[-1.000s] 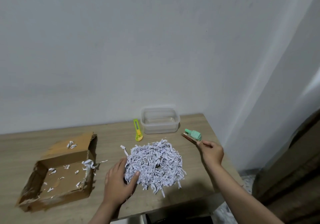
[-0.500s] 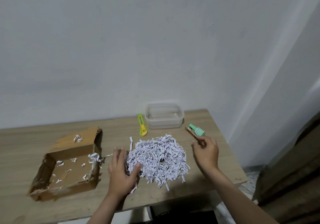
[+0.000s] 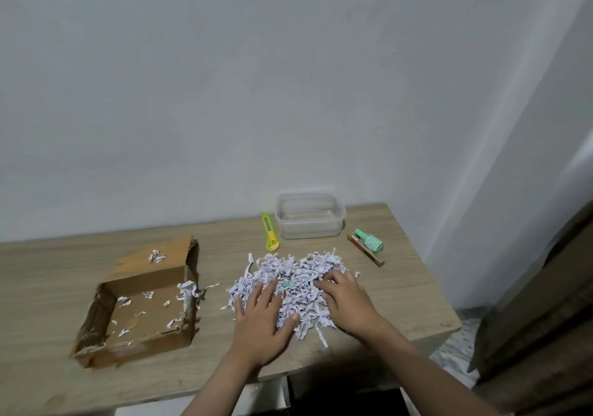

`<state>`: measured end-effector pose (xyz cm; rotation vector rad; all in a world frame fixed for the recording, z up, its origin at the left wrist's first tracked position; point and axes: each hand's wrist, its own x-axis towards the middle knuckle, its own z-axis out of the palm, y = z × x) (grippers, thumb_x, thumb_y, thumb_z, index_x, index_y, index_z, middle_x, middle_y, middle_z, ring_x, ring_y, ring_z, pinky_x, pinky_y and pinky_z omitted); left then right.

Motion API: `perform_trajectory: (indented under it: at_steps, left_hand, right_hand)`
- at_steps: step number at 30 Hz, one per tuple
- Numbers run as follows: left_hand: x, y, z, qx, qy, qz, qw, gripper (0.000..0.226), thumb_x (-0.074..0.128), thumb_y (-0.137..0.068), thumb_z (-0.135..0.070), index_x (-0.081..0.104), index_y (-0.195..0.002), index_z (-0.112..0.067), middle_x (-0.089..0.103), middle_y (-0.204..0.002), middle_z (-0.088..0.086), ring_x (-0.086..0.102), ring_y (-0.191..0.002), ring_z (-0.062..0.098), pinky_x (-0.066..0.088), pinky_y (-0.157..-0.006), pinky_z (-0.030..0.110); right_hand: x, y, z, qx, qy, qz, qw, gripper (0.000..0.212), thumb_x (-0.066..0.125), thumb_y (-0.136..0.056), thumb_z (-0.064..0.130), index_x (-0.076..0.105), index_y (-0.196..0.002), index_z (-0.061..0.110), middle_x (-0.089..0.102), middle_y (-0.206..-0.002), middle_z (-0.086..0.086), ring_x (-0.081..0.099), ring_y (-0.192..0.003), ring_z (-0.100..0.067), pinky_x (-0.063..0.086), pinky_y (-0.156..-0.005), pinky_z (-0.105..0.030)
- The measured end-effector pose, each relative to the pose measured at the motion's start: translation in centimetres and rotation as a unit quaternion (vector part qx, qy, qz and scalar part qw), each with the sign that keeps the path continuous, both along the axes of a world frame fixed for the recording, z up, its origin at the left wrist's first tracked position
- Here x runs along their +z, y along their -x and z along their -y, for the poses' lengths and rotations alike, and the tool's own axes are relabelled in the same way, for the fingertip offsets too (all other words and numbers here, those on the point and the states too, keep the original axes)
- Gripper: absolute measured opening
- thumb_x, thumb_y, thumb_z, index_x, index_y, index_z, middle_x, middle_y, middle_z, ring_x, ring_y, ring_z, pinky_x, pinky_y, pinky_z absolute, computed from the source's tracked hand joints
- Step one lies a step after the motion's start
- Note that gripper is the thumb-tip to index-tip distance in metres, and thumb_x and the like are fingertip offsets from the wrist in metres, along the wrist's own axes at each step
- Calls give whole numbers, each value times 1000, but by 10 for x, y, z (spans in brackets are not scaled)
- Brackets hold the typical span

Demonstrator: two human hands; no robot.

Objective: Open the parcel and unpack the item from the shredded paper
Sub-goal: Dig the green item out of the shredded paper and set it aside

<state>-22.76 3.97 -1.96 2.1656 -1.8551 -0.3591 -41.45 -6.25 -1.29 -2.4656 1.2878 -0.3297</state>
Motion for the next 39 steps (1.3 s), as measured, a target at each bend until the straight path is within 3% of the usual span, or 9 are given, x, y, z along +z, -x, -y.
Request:
perform_trajectory:
  at_steps: [7, 11, 14, 19, 24, 29, 39]
  left_hand:
    - [7, -12, -18, 5, 19, -19, 1000, 81, 13, -73, -82, 33, -141, -41, 5, -156, -22, -2, -146, 13, -7, -113, 57]
    - [9, -18, -18, -15, 88, -56, 994, 67, 28, -78, -78, 28, -139, -50, 9, -154, -25, 0, -144, 8, -10, -112, 53]
    - [8, -22, -12, 7, 93, -60, 994, 65, 24, -81, -73, 29, -140, -48, 13, -154, -24, 5, -145, 10, -6, -113, 54]
    - [-12, -28, -9, 61, 53, -60, 995, 68, 15, -81, -69, 29, -142, -44, 18, -156, -16, 7, -145, 13, 0, -112, 58]
    - [-20, -29, -10, 77, 42, -63, 994, 66, 14, -81, -69, 27, -141, -45, 18, -156, -15, 8, -145, 14, 2, -113, 55]
    - [-21, -29, -8, 79, 44, -70, 993, 65, 16, -82, -68, 27, -142, -44, 18, -155, -16, 7, -145, 13, 3, -113, 56]
    - [-22, -29, -7, 84, 48, -80, 992, 66, 19, -82, -69, 27, -142, -44, 17, -156, -16, 8, -145, 12, 1, -114, 56]
  right_hand:
    - [11, 2, -1, -27, 5, 12, 1000, 33, 45, -88, 40, 58, -117, 31, 50, -117, 9, 42, -112, -17, 38, -91, -36]
    - [26, -12, -5, -39, 76, 96, 992, 23, 46, -82, 33, 63, -97, 28, 54, -99, 13, 46, -100, -12, 37, -86, -34]
    - [37, -31, -6, 9, 66, 144, 987, 17, 51, -86, 24, 65, -95, 21, 62, -94, 8, 50, -96, -13, 43, -84, -33]
    - [44, -70, -4, 75, -39, 97, 992, 22, 49, -91, 20, 67, -104, 18, 70, -105, 1, 55, -104, -16, 44, -90, -32]
    - [37, -89, 8, 57, -86, 39, 994, 26, 47, -88, 11, 68, -101, 17, 70, -107, -2, 57, -107, -21, 47, -92, -36]
    - [30, -98, 19, 26, -97, 34, 994, 19, 59, -82, 14, 67, -99, 17, 68, -104, -1, 59, -102, -19, 48, -88, -34]
    - [26, -104, 28, 33, -98, 14, 995, 39, 69, -71, 19, 63, -110, 19, 64, -113, -1, 55, -109, -20, 47, -93, -39]
